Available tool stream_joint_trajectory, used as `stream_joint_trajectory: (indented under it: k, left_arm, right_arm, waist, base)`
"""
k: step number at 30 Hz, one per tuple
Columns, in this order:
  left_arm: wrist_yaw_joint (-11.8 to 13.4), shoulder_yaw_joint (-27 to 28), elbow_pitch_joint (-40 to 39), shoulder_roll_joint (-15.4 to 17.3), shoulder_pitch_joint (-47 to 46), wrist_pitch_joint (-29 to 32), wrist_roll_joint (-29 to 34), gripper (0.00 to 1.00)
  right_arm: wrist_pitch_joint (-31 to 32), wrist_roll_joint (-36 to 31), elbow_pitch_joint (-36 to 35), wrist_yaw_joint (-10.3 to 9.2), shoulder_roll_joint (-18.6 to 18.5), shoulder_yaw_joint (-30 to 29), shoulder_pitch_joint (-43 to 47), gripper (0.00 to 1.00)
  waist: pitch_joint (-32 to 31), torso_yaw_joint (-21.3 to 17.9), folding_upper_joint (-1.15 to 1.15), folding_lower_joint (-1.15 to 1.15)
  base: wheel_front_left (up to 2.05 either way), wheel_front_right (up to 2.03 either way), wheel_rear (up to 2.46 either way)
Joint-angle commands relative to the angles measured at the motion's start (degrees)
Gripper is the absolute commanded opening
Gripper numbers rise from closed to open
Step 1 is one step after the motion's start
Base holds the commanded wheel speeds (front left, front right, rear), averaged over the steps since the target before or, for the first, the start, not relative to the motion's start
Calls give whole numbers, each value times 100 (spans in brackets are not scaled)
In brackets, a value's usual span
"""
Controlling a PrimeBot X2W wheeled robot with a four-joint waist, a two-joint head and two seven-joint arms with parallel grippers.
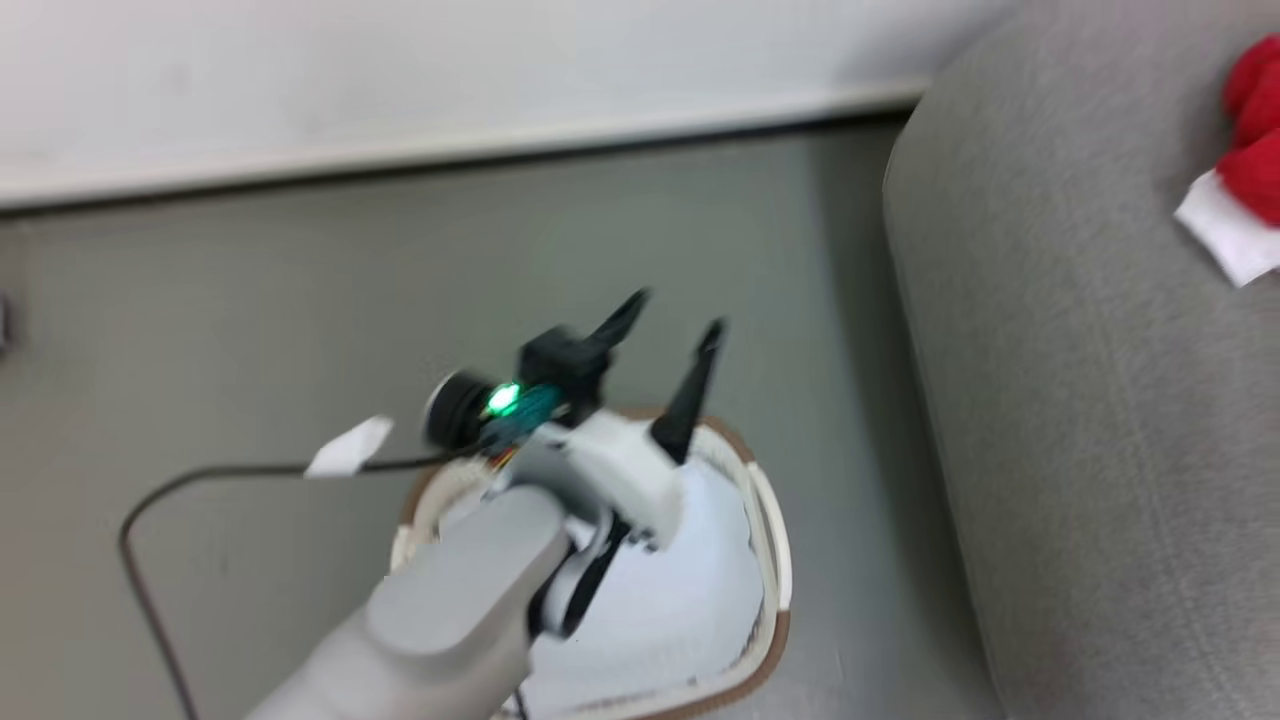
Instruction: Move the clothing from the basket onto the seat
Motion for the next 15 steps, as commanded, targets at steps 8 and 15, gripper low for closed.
stream_joint_trajectory:
  k: [8, 15]
  left_arm:
    - [346, 898, -589, 716, 1689, -114, -88, 100]
    - [417, 1864, -1202, 1006, 3239, -114, 350, 100]
  right_arm:
    - [5, -259, -1113, -15, 628, 521, 1645, 100]
    - [5, -428, -1681, -15, 1172, 993, 2536, 100]
  waist:
    - [-1677, 356, 0, 1]
    - [-2363, 515, 0, 1]
  base:
    - [0, 0, 0]
    - [0, 0, 0]
